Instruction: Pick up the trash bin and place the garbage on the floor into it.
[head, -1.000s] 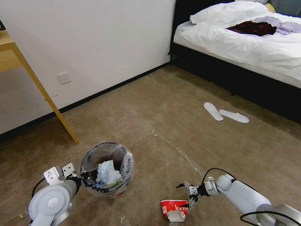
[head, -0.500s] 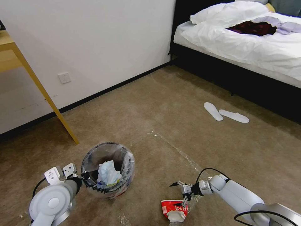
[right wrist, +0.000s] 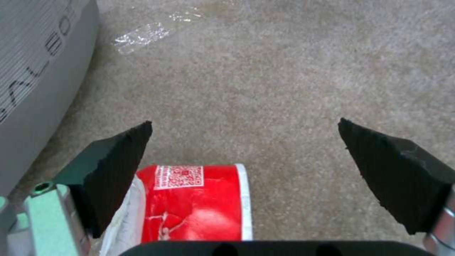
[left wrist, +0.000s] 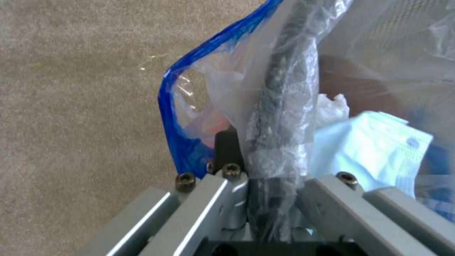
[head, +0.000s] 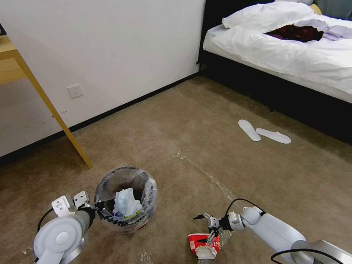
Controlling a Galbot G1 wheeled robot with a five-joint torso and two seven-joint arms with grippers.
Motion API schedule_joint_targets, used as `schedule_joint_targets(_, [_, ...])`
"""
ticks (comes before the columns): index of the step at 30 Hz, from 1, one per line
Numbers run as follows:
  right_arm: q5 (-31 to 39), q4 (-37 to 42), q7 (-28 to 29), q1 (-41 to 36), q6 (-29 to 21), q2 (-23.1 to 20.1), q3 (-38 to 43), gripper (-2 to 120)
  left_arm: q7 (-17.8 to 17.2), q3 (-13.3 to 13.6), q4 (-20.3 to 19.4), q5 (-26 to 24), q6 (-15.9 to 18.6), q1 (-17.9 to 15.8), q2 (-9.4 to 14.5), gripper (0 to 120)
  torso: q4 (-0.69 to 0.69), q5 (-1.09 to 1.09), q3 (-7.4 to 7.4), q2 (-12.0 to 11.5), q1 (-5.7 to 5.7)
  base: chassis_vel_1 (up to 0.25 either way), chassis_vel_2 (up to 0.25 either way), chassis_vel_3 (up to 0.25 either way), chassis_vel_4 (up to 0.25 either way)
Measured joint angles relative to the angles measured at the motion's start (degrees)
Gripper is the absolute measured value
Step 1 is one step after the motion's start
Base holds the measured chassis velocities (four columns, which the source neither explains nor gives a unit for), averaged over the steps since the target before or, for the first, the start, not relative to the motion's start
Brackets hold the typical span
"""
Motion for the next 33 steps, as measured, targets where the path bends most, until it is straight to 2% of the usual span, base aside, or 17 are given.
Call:
schedule_joint_targets(11, [-1.9,-1.8,-0.5,-1.2,-0.3,1.6,-0.2,100,0.0,0.3,0.4,0.3,0.0,-0.2,-0.3,0,0.0,-0.01,0.0,0.0,0.0,0.0,0.0,0.0,0.0])
schedule_joint_targets(33, [0.2,-2.9,-0.7,-3.7,-3.1,-0.4,-1.6,100,0.5,0.6,1.4,0.8,-0.1,-0.5,-0.6,0,-0.01,0.0,0.0,0.0,0.0,0.0,0.0,0.0,0.0])
